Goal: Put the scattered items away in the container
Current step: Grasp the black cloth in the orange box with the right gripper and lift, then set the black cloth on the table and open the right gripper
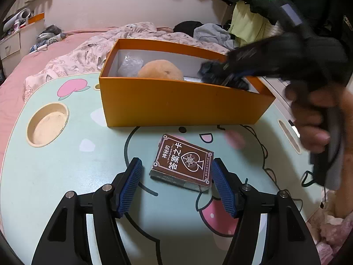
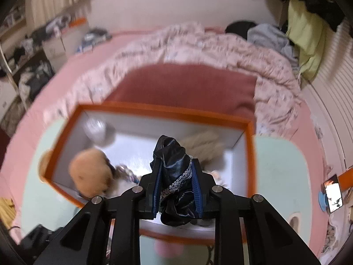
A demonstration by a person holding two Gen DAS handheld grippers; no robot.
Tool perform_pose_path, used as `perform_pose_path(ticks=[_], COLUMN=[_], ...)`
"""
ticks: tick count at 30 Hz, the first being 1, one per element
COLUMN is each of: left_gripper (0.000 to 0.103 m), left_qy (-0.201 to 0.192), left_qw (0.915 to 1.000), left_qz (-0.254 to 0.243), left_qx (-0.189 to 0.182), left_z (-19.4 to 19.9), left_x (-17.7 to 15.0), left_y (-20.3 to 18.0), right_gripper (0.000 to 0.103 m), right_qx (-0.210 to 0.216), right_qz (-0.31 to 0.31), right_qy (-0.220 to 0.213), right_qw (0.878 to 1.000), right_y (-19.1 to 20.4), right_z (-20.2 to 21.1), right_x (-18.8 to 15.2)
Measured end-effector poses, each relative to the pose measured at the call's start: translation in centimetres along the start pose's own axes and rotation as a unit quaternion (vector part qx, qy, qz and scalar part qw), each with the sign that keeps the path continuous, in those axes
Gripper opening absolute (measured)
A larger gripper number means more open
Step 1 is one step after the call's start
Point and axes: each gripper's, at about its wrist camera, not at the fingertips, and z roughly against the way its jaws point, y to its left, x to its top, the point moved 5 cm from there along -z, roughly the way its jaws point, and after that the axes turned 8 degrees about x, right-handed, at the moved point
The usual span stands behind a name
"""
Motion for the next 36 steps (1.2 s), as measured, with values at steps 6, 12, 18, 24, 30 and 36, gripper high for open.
perform_pose_path(ticks=[6,12,18,24,30,36], left_gripper=[0.065,0.065,0.065,0.066,0.066,0.066], left_qy=[0.0,-0.001,-0.002,-0.003,-0.003,-0.005], left_qw=[1.0,1.0,1.0,0.9999,0.9999,0.9996], left_qz=[0.0,0.0,-0.004,-0.004,-0.002,-0.001], left_qx=[0.002,0.004,0.008,0.013,0.016,0.026], left_z=[0.0,0.0,0.0,0.2,0.2,0.4], left_x=[0.1,0.0,-0.1,-0.1,-0.1,0.0], left_y=[0.0,0.1,0.0,0.1,0.3,0.3], right_gripper=[0.024,0.024,0.025,0.065,0.07,0.074], right_qx=[0.06,0.087,0.054,0.048,0.033,0.01], right_qz=[-0.014,-0.024,-0.014,-0.07,-0.092,-0.086], right_qy=[-0.056,-0.026,0.022,-0.01,-0.056,-0.095], right_qw=[0.997,0.996,0.998,0.996,0.994,0.992], right_y=[0.8,1.2,0.9,-0.9,-1.7,-1.2], right_z=[7.0,8.1,4.8,3.2,4.5,5.9], right_x=[-0.1,-4.7,-9.4,-11.2,-11.8,-12.9])
